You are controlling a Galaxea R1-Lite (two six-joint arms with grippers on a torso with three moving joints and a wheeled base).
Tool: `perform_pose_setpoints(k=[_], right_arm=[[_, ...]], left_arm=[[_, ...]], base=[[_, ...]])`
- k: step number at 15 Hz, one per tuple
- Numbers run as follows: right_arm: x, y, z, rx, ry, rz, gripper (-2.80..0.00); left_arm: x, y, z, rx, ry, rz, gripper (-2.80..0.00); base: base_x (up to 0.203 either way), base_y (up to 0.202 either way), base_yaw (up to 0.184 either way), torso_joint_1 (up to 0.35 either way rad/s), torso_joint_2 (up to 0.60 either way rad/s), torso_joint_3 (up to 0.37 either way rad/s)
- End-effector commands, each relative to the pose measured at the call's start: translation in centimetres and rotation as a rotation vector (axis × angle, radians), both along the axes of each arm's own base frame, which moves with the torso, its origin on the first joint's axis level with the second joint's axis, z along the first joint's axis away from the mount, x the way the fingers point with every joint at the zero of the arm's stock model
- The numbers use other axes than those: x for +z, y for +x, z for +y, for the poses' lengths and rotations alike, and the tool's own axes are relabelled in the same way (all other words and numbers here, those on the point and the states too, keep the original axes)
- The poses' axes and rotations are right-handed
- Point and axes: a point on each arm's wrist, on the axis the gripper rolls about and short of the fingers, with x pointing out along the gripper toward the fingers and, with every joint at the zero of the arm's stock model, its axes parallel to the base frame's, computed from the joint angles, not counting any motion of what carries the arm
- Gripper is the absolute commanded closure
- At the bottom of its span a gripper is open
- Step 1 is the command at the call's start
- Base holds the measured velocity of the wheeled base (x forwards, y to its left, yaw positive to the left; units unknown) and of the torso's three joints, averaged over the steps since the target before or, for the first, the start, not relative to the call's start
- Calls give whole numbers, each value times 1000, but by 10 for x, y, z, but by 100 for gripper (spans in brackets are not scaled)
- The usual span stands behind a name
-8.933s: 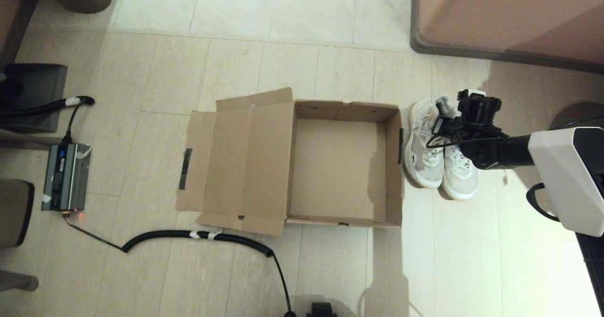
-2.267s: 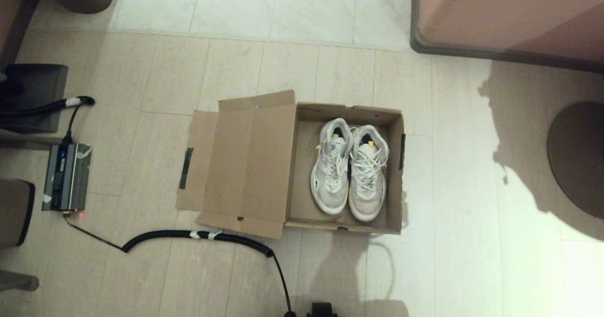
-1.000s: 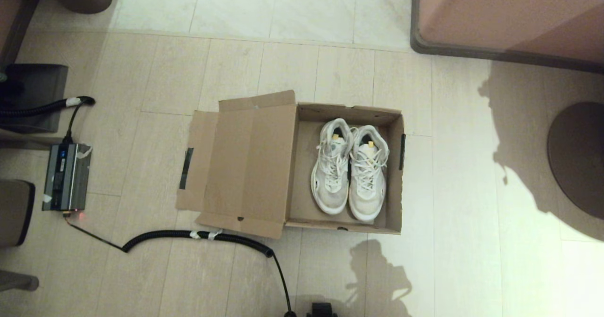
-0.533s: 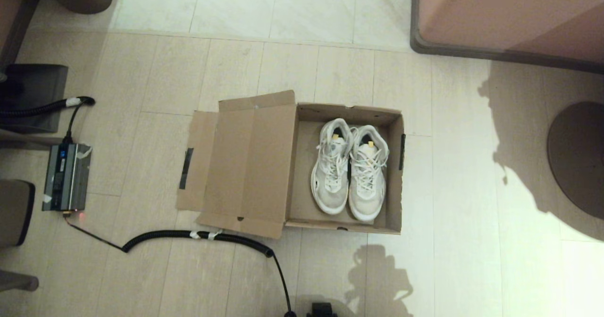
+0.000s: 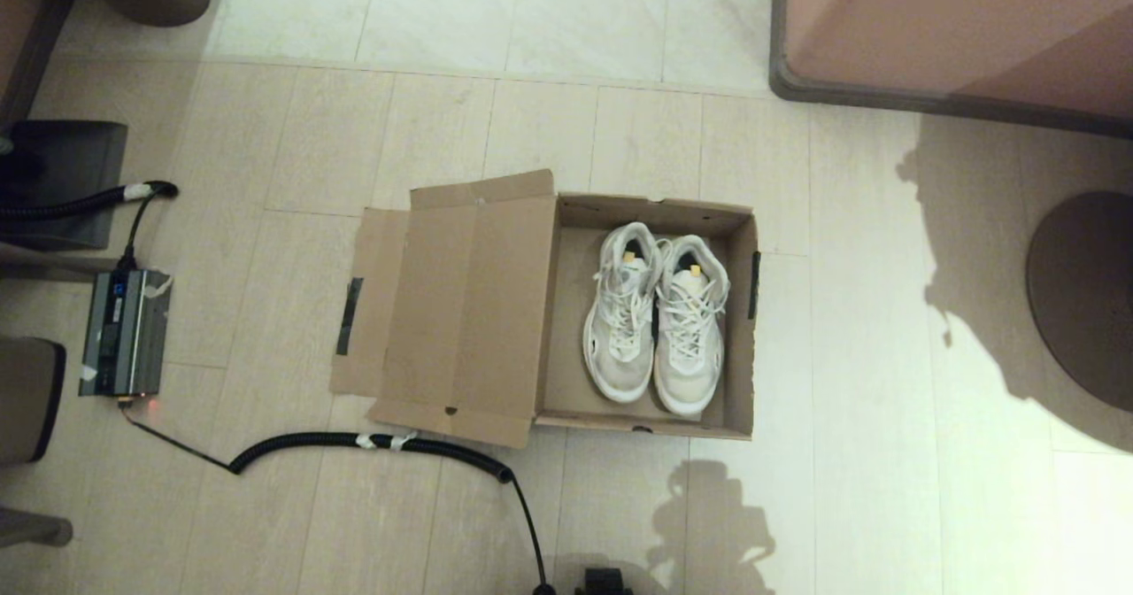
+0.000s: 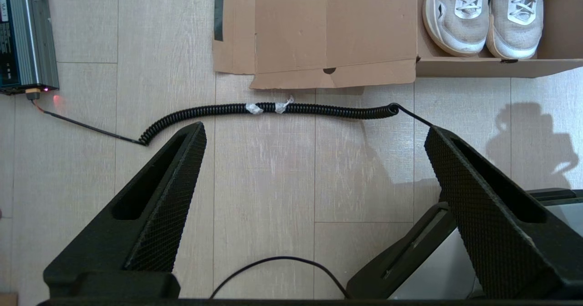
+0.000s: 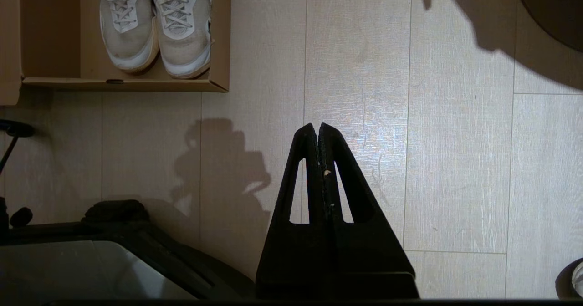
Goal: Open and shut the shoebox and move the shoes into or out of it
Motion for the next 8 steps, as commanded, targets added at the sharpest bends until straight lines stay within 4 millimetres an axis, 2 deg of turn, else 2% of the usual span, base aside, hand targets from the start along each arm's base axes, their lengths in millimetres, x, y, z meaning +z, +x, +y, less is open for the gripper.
perform_pose_setpoints(k=[1, 8], right_arm=[[0, 0, 0, -1, 2, 5, 0], [0, 0, 0, -3, 2, 2, 0]], left_arm=[[-2, 1, 0, 0, 0, 9, -280], [-2, 1, 0, 0, 0, 9, -280]], base=[[0, 0, 0, 0, 0, 0], [0, 0, 0, 0, 0, 0]])
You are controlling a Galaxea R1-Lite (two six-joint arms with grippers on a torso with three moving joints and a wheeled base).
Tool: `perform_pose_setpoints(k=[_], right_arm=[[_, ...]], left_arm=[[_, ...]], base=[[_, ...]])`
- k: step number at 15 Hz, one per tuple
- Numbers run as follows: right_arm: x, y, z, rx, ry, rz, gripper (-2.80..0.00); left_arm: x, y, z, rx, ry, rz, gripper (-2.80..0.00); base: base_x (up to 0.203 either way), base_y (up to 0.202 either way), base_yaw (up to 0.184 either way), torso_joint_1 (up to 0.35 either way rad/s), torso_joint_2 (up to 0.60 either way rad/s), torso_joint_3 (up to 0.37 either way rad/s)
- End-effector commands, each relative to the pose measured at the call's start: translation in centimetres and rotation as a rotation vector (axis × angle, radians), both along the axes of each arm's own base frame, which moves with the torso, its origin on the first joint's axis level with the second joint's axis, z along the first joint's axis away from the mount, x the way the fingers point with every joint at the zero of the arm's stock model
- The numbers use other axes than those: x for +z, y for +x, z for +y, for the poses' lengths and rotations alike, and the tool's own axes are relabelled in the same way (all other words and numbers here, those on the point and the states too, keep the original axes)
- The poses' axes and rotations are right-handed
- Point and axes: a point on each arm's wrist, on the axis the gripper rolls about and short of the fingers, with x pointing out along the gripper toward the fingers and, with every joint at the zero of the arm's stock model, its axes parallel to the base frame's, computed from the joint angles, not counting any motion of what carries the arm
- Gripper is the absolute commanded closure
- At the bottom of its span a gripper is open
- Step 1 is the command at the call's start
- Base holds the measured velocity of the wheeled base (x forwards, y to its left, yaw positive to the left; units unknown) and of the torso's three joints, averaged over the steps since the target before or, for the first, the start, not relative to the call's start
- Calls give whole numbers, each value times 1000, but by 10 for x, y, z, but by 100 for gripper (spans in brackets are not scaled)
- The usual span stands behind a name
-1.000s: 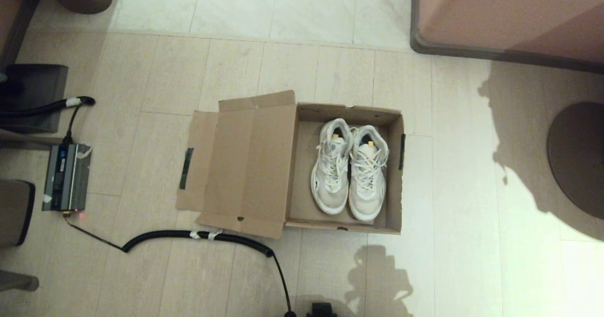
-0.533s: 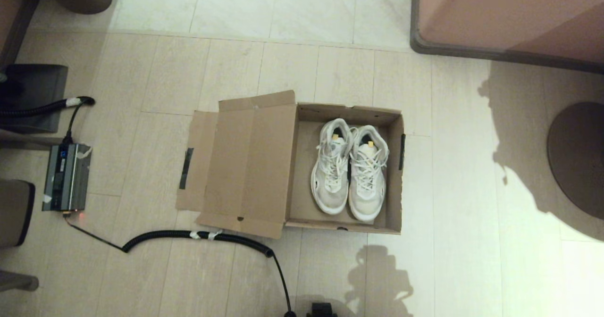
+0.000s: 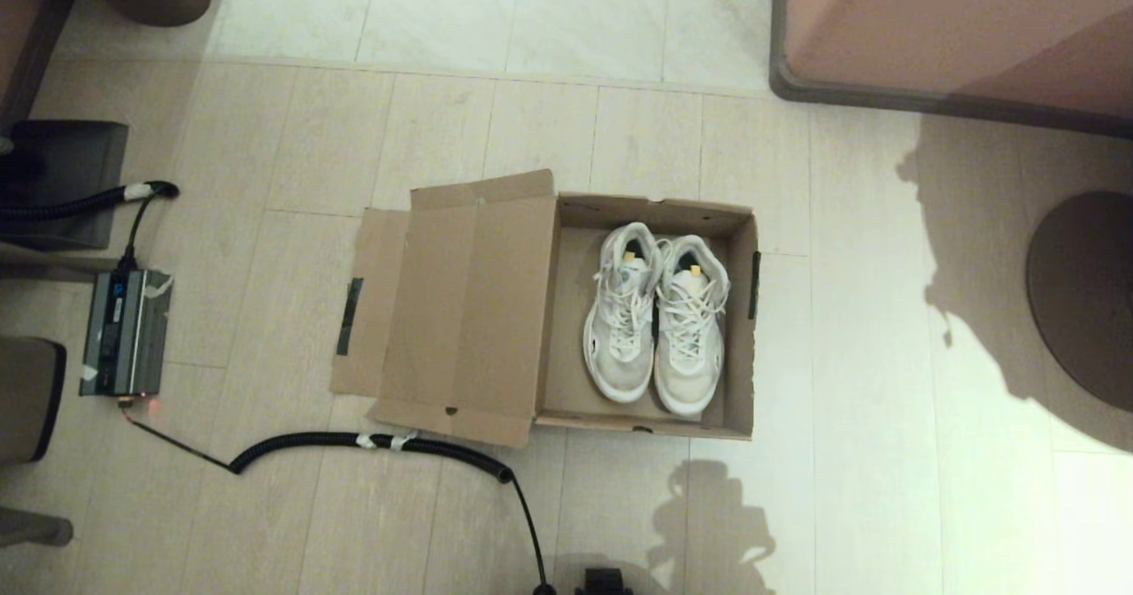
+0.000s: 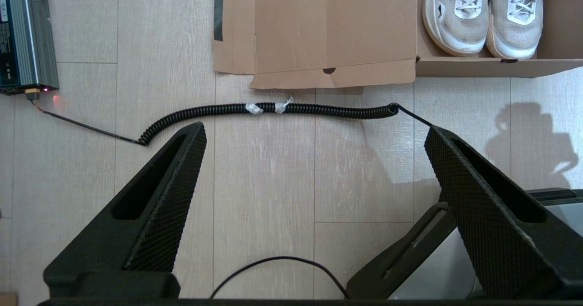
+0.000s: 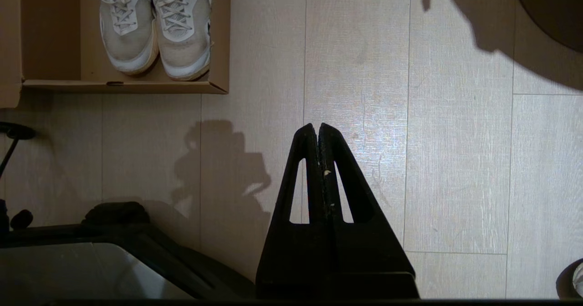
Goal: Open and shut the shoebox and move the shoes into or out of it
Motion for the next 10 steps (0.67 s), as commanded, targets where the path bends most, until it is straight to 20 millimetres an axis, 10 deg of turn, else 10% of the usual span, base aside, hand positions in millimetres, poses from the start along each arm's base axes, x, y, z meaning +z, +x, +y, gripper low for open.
perform_pose_setpoints(k=[1, 10], right_arm=[[0, 0, 0, 0, 2, 5, 0], [0, 0, 0, -4, 5, 5, 0]], left_arm=[[-2, 1, 0, 0, 0, 9, -280], [-2, 1, 0, 1, 0, 9, -280]], base=[[0, 0, 0, 0, 0, 0], [0, 0, 0, 0, 0, 0]])
